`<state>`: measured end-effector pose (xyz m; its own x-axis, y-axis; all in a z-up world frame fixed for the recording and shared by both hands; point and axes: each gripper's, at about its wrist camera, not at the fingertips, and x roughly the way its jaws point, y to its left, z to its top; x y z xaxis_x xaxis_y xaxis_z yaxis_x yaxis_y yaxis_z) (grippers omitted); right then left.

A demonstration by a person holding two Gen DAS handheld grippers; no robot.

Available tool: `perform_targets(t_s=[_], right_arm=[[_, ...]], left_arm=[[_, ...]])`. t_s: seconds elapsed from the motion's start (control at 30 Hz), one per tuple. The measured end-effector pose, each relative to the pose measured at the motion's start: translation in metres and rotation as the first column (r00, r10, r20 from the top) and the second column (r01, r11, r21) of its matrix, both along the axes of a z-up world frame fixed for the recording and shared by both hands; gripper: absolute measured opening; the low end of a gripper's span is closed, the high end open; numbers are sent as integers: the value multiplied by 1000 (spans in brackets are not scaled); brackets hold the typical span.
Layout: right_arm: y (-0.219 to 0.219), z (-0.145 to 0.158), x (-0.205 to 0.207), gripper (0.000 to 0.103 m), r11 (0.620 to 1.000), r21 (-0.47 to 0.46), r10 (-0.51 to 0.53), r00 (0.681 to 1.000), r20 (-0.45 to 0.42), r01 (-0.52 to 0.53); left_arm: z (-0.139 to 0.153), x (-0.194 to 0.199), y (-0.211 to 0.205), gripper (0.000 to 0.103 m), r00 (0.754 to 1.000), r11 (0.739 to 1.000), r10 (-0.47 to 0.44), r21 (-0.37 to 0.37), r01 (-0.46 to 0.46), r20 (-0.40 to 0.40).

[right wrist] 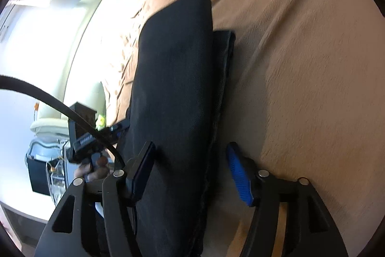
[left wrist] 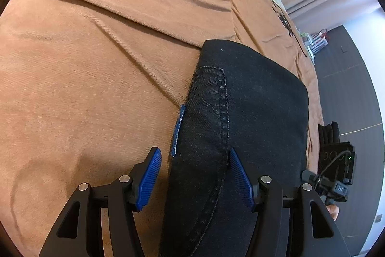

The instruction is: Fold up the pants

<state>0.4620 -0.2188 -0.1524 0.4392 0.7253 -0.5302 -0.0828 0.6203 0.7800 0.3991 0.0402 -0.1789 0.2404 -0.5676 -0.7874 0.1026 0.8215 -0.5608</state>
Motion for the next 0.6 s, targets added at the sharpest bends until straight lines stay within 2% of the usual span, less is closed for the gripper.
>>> perform_targets(t_s=[0.1,0.3,0.37,0.43,0.6], right_arm=[[12,-4,7,60,1000,9,27,1000,-1,-27],[9,-7,25,58,999,47,-7,999,35,5],[11,-7,30,54,999,43,-7,999,37,6],[14,-4,31,48,999,32,-1,999,51,0],[16,-5,22,46,1000,17,8,999,51,-9]], left_arm=[[-3,3,-1,61,1000,1000,2,-15,-2,-4],[-7,5,-1,61,1000,999,0,-48,-1,-20],[-7,6,-1,49,1000,997,-8,-71,6,-24],[-4,3,-1,45,1000,998,-15,-68,14,-14],[-3,0,0,45,1000,998,-16,-68,15,-13]])
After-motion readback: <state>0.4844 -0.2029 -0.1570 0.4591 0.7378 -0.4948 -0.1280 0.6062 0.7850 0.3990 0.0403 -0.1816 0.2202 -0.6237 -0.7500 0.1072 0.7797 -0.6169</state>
